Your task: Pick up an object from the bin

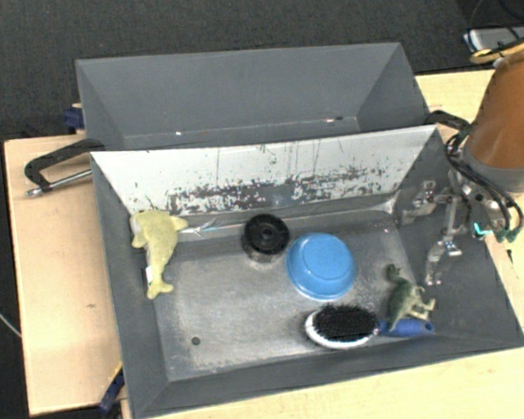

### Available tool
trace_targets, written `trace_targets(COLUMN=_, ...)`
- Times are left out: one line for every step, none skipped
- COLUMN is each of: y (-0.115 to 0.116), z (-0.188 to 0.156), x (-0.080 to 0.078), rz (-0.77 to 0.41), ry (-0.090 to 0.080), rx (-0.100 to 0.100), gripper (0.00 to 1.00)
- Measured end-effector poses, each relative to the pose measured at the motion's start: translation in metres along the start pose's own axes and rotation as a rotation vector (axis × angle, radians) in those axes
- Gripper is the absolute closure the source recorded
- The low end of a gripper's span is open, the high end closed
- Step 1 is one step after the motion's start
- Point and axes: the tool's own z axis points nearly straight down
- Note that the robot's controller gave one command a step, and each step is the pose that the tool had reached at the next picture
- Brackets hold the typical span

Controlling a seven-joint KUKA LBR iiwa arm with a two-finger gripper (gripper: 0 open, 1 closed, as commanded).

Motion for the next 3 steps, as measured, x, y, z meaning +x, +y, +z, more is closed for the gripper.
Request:
trace_targets(y=0.027, z=0.079, x=0.041, rz=-0.281, ry=-0.022, rx=0.011, gripper=0.0)
trace_targets(y=0.105, z=0.058, x=0.049, rz=-0.41, ry=-0.013, rx=0.001, gripper=0.0)
trace_targets(y=0.226, z=0.059, x=0.052, rz=-0.53, ry=-0.011, rx=-0.002, gripper=0.0)
